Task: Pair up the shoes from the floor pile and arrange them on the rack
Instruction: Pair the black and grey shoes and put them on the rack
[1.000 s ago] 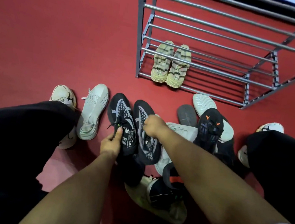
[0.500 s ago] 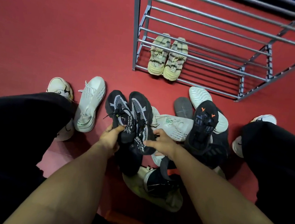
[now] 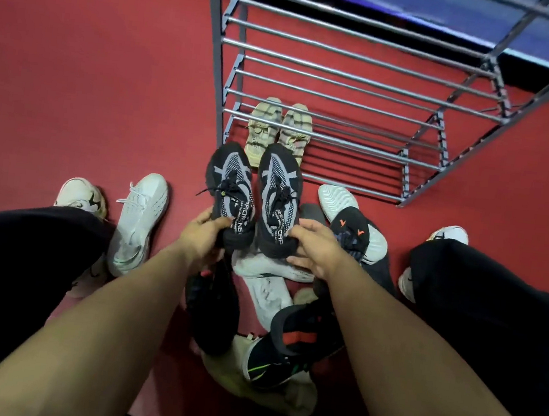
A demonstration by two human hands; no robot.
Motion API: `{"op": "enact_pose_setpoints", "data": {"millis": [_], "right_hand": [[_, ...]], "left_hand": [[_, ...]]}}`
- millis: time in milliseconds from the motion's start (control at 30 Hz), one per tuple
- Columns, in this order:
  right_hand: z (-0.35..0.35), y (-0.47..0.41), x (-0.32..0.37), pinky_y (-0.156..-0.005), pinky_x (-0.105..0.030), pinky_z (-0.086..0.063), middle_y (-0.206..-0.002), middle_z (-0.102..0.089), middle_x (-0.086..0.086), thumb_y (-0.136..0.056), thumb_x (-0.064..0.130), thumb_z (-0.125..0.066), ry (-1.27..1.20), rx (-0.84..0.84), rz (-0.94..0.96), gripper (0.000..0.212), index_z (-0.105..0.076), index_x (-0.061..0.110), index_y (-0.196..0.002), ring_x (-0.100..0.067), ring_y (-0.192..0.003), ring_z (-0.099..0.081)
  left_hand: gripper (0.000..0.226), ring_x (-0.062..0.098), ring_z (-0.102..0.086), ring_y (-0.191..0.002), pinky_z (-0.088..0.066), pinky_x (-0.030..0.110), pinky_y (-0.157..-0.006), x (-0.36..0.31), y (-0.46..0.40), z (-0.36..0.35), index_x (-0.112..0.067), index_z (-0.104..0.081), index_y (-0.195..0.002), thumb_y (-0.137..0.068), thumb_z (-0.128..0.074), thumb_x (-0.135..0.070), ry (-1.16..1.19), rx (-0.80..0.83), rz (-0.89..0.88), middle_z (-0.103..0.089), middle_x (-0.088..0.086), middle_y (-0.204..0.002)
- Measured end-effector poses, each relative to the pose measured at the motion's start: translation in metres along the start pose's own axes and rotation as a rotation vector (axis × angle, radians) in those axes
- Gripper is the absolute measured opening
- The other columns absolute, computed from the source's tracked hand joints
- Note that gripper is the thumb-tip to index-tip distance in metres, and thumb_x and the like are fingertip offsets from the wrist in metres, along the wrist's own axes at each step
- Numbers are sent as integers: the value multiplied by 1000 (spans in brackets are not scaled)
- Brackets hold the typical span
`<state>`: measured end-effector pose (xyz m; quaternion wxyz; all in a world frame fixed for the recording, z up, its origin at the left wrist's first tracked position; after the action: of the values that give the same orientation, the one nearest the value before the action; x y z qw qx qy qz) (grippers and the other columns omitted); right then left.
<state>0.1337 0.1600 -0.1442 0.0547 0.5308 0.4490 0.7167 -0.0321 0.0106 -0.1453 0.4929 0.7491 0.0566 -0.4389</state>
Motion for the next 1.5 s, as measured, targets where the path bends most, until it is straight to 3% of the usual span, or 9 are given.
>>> {"op": "enact_pose_setpoints", "data": {"millis": [233,367,500,667,800,967,1133,1333,1500], "right_hand": [[84,-6,32,-50,-26,-55,-113,-69,-7,-81,21,-66,-38,-246,-2,15,-68,17,-95,-21,-91,-63],[131,-14,42,-41,-27,-55,-100,-67,-10,-88,19,-64,-61,-357,-67,8,-62,13,-84,-24,-85,-63],[163,-36,56,-34,-26,-52,-89,-65,-13,-89,20,-66,-26,-400,-108,19,-61,7,-103,-27,-76,-64],[187,-99,77,-36,-26,-51,-89,-70,-12,-90,16,-65,-33,-395,-135,23,-61,6,-110,-23,-74,-68],[206,-155,91,-43,-31,-55,-113,-67,-18,-91,10,-60,12,-426,-111,4,-61,9,-95,-32,-96,-67],[230,-210,107,-55,-38,-59,-112,-62,-10,-95,8,-55,88,-443,-59,29,-56,11,-124,-20,-71,-59],[234,-240,107,-67,-45,-63,-119,-62,-14,-94,15,-60,145,-488,-38,28,-62,9,-121,-22,-64,-61],[221,-242,97,-70,-42,-63,-136,-52,-14,-98,16,-54,285,-402,-34,37,-52,6,-133,-22,-63,-62],[218,-222,99,-70,-40,-62,-144,-47,-6,-101,27,-51,327,-376,4,45,-42,18,-144,-22,-96,-56]], "left_hand": [[7,7,-49,-31,-40,16,-36,-9,-11,-78,-14,-57,-86,-91,-61,-16,-219,91,-27,-59,1,-58],[11,12,-52,-43,-37,15,-36,-8,-29,-112,-9,-59,-101,-94,-58,-17,-317,120,-49,-61,5,-71],[25,23,-63,-59,-43,23,-42,-13,-55,-147,-5,-56,-118,-95,-55,-16,-349,167,-59,-70,18,-100],[24,14,-53,-56,-38,15,-34,-24,-110,-205,-12,-54,-120,-97,-53,-15,-382,195,-52,-64,7,-90],[28,28,-68,-89,-60,35,-71,-35,-169,-239,-15,-59,-119,-91,-61,-19,-356,164,-120,-69,9,-109],[51,26,-59,-115,-42,40,-107,-50,-226,-265,-10,-51,-129,-85,-62,-34,-487,82,-250,-64,6,-122],[24,28,-63,-107,-48,40,-102,-47,-263,-287,-17,-58,-117,-94,-54,-19,-529,50,-200,-67,7,-113],[54,35,-53,-123,-43,36,-102,-54,-265,-296,-9,-48,-138,-102,-28,-43,-1434,46,-199,-55,17,-135],[55,36,-56,-120,-44,40,-104,-50,-268,-290,-4,-45,-138,-100,-36,-43,-1294,63,-115,-54,20,-137]]}}
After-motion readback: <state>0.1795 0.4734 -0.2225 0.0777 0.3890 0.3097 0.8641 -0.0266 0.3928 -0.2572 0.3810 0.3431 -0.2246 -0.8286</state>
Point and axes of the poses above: each hand's wrist, its own y-axis away from the middle knuckle, its own z-axis out of the back of the hand, x = y × z, the point moved 6 cm from there along -y, towards the middle knuckle
